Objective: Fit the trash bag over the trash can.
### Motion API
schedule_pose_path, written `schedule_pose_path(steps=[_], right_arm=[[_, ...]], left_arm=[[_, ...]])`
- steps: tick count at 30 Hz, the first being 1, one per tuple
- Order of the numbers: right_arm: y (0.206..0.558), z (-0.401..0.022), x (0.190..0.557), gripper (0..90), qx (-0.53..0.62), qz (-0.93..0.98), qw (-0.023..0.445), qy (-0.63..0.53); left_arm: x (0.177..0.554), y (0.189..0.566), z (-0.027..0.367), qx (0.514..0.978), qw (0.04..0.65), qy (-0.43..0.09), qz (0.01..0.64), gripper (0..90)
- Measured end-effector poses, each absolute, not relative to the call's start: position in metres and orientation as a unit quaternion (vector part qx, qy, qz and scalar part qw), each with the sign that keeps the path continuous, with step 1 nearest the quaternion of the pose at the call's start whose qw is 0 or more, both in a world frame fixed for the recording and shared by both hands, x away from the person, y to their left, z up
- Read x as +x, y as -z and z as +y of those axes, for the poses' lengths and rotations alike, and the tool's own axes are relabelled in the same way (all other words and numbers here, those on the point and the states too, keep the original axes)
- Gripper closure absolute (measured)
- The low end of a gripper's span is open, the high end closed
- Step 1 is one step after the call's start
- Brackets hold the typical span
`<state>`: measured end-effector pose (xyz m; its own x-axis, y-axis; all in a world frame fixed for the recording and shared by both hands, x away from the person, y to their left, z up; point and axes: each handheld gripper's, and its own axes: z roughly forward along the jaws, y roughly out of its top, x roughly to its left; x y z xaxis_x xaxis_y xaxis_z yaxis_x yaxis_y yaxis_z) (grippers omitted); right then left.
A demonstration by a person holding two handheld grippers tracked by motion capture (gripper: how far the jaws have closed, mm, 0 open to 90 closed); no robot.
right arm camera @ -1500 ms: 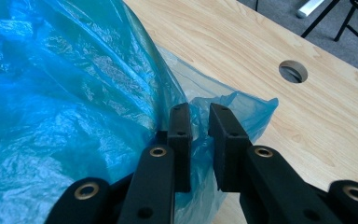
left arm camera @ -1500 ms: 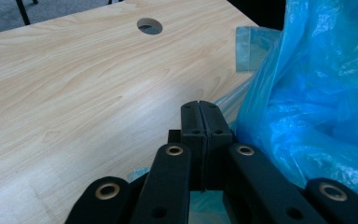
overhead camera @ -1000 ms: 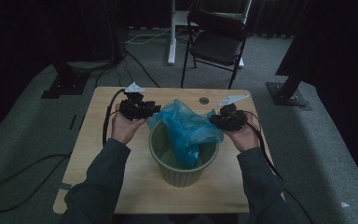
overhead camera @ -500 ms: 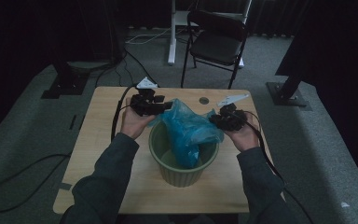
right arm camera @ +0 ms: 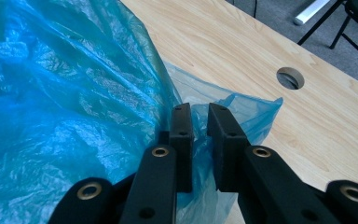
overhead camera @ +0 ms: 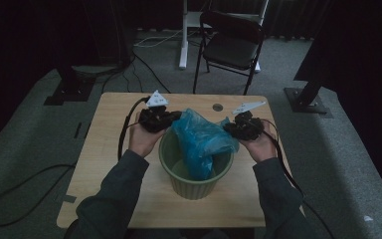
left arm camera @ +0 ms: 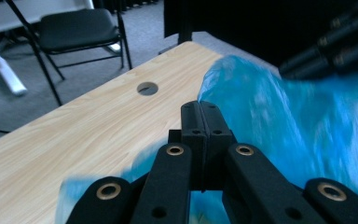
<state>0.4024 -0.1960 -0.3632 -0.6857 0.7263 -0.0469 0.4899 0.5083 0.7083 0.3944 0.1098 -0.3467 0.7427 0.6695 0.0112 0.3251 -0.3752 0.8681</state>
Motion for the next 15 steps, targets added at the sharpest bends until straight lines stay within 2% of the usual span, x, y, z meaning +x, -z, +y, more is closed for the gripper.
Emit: schedule_pose_path(steps=[4,12,15], right_arm=[[0.364,-0.196,0.403,81.7,0.360,0.849,0.169,-0.348],[0.359,-0.199,0.405,80.4,0.370,0.841,0.170,-0.357],[0.358,-0.199,0.403,76.2,0.370,0.839,0.173,-0.359]], left_arm=[[0.370,0.355,0.119,0.815,0.467,-0.186,0.288,89.9],[0.349,0.357,0.123,0.820,0.469,-0.192,0.268,89.9],[0.345,0.361,0.121,0.825,0.462,-0.191,0.263,89.9]])
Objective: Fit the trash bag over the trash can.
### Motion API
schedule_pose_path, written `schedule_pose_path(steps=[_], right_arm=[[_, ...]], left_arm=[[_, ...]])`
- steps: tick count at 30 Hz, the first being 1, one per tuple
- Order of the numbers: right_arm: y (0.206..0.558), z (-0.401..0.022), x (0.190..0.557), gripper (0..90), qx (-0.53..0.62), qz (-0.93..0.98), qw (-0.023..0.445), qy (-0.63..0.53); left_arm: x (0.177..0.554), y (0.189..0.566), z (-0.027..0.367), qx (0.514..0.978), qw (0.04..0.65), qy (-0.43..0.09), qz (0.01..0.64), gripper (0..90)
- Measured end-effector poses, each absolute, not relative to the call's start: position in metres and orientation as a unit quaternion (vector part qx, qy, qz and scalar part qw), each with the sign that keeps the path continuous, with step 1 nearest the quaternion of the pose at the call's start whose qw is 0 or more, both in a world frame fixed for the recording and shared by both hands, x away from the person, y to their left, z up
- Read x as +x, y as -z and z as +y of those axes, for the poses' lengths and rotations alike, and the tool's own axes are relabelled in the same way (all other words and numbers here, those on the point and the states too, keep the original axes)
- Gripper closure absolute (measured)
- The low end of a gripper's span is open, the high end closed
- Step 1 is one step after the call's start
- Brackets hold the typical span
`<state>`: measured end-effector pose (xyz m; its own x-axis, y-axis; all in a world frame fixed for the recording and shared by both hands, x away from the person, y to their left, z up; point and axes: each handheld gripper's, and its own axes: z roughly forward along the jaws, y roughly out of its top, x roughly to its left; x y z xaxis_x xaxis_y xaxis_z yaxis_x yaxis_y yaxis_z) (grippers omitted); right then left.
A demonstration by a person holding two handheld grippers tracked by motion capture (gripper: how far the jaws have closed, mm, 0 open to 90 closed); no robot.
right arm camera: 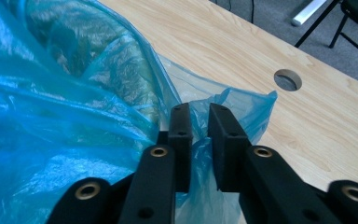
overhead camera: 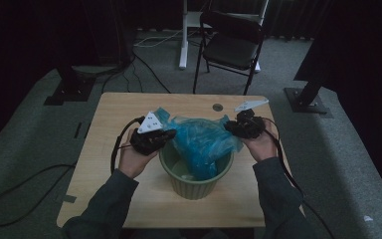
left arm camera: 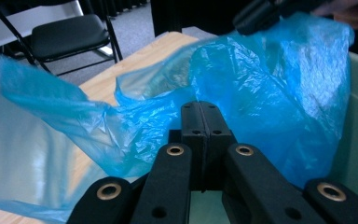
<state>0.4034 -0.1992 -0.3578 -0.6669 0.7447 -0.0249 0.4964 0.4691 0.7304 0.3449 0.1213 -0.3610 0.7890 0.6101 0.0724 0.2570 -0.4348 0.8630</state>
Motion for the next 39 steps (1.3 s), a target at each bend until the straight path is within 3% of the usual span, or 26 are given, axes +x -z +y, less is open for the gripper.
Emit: schedule_pose_path(steps=[7,18,28,36,39], right_arm=[[0.348,-0.205,0.395,63.9,0.367,0.825,0.184,-0.389],[0.341,-0.197,0.379,59.9,0.338,0.847,0.175,-0.371],[0.343,-0.202,0.370,81.2,0.337,0.850,0.176,-0.366],[0.339,-0.197,0.371,84.5,0.329,0.850,0.185,-0.368],[0.338,-0.196,0.371,84.7,0.326,0.849,0.187,-0.371]], left_arm=[[0.343,0.365,0.124,0.823,0.464,-0.186,0.269,89.8],[0.331,0.365,0.129,0.823,0.470,-0.185,0.260,89.7],[0.315,0.370,0.129,0.836,0.468,-0.152,0.243,89.4],[0.316,0.354,0.129,0.826,0.475,-0.168,0.252,76.8],[0.316,0.344,0.131,0.817,0.484,-0.178,0.257,75.8]])
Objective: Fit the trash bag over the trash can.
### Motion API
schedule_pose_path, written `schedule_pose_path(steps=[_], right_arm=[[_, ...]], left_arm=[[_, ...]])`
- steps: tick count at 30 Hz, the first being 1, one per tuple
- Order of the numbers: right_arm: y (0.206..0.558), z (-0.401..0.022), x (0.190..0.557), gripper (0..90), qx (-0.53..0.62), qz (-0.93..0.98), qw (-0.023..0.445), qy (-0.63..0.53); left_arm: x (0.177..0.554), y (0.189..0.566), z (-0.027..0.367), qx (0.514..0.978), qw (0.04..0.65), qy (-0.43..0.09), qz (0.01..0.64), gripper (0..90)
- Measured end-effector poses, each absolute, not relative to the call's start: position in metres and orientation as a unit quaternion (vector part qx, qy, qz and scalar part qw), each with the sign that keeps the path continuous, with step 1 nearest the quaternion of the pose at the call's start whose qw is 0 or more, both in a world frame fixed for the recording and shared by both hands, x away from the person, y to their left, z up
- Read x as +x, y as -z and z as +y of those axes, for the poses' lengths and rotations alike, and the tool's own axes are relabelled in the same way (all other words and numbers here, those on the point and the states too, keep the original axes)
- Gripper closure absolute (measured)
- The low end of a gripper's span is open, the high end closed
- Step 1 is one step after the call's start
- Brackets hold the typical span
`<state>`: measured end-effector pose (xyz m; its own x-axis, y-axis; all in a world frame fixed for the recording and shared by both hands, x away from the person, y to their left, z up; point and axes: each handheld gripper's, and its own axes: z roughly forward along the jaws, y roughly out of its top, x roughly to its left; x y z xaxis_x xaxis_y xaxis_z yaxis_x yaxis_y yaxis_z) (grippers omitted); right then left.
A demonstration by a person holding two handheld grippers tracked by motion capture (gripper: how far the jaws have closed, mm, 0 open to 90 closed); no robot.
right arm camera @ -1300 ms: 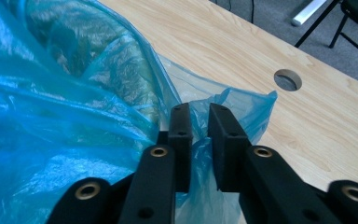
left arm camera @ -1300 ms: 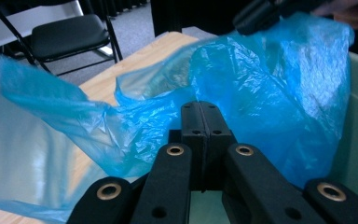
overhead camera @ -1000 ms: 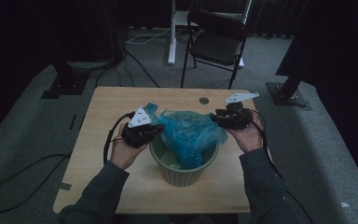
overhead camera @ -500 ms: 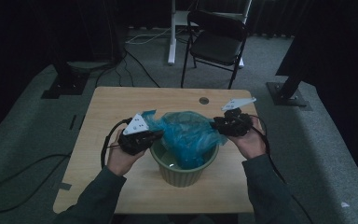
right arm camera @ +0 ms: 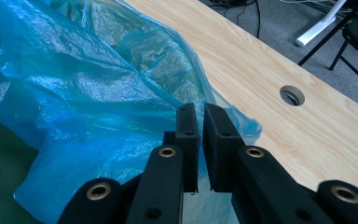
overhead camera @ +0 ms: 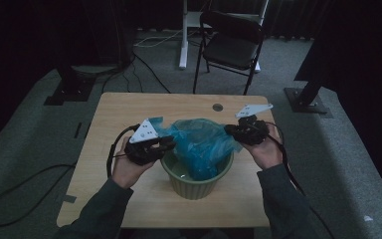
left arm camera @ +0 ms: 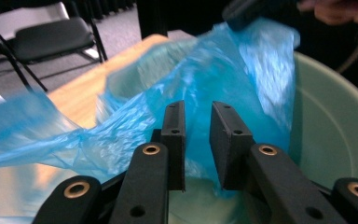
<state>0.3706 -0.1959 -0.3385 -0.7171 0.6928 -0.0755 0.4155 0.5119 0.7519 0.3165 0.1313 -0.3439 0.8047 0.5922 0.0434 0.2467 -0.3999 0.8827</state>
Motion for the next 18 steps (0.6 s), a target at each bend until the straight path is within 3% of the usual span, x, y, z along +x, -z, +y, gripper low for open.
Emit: schedule_pose_path(steps=[9,18], right_arm=[[0.339,-0.195,0.369,85.6,0.324,0.848,0.189,-0.375],[0.335,-0.205,0.351,84.8,0.310,0.840,0.194,-0.401]], left_arm=[[0.330,0.329,0.134,0.816,0.483,-0.184,0.258,73.5],[0.325,0.332,0.128,0.820,0.484,-0.188,0.242,84.9]])
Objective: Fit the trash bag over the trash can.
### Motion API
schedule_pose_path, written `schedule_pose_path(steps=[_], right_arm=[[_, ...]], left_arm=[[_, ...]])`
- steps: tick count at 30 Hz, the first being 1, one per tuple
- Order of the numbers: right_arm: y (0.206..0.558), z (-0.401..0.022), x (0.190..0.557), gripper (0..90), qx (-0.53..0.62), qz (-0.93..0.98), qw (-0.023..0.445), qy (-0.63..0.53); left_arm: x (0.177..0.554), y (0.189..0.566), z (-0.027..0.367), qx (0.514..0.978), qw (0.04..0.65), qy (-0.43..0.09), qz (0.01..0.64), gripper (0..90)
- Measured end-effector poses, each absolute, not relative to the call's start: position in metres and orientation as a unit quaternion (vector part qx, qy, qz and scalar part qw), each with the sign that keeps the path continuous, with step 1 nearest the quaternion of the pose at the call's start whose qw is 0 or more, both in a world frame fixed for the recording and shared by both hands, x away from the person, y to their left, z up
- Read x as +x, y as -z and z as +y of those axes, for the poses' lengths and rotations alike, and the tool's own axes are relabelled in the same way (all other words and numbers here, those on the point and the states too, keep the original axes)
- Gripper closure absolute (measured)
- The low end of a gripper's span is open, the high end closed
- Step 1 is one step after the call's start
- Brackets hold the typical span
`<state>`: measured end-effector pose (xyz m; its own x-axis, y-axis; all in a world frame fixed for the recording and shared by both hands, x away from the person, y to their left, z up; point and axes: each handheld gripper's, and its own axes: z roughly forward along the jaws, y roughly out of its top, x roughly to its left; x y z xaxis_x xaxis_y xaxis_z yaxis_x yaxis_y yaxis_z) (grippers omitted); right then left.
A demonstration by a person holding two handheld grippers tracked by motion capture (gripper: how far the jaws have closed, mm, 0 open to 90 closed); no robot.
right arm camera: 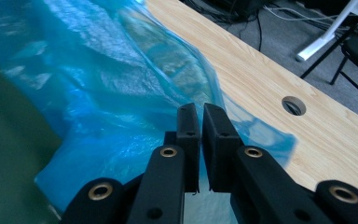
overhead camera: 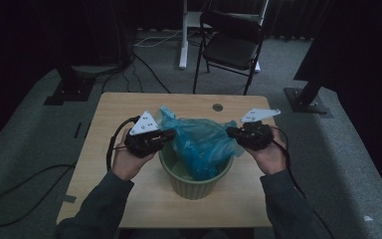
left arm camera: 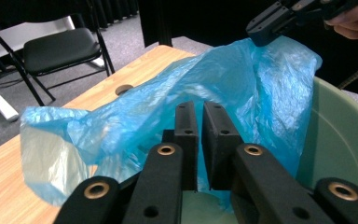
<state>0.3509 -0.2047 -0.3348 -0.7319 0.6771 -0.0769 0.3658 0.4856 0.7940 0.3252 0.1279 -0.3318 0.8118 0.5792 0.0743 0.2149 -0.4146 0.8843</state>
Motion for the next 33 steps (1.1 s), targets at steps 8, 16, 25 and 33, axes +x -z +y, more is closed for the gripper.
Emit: schedule_pose_path(steps=[8,16,25,33], right_arm=[[0.337,-0.210,0.345,84.7,0.304,0.839,0.186,-0.412],[0.339,-0.202,0.356,84.8,0.287,0.847,0.190,-0.404],[0.345,-0.195,0.370,84.8,0.289,0.854,0.191,-0.389],[0.343,-0.192,0.371,84.8,0.286,0.855,0.191,-0.388]], left_arm=[[0.332,0.320,0.120,0.813,0.488,-0.202,0.246,77.0],[0.348,0.311,0.112,0.808,0.488,-0.209,0.254,75.4],[0.387,0.308,0.099,0.826,0.443,-0.213,0.276,71.9],[0.420,0.321,0.078,0.854,0.411,-0.176,0.265,63.7]])
